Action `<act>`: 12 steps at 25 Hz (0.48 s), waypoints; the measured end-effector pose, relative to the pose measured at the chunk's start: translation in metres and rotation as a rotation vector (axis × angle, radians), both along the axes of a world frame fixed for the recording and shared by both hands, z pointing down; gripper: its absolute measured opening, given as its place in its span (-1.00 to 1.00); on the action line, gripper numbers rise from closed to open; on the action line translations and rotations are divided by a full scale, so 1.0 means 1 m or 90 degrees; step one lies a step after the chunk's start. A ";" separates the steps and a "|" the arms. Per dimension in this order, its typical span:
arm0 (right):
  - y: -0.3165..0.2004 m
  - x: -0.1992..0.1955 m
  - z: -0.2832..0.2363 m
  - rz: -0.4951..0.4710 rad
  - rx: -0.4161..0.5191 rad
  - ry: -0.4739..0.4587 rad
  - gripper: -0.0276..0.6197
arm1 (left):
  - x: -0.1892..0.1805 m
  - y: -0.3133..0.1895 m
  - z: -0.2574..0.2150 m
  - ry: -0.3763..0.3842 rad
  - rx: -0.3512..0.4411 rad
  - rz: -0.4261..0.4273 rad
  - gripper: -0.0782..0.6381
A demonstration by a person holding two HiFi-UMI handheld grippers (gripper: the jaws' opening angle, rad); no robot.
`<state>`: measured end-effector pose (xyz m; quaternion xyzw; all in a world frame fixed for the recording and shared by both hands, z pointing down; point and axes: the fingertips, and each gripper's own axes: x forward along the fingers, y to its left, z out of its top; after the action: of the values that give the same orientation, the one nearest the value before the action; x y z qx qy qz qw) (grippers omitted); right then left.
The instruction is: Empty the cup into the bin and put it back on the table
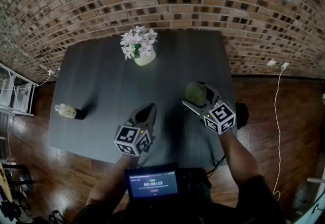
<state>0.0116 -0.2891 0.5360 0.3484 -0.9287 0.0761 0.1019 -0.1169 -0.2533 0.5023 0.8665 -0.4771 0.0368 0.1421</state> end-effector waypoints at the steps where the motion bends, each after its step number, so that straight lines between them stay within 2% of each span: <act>1: 0.005 0.000 -0.008 0.001 0.001 0.000 0.31 | -0.001 0.001 -0.007 0.004 0.004 0.004 -0.77; 12: 0.047 -0.002 -0.053 0.006 -0.007 0.014 0.31 | -0.011 0.011 -0.051 0.018 0.017 0.001 -0.77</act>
<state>0.0097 -0.2423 0.4825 0.3528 -0.9255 0.0780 0.1136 -0.1279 -0.2421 0.4516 0.8690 -0.4750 0.0178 0.1372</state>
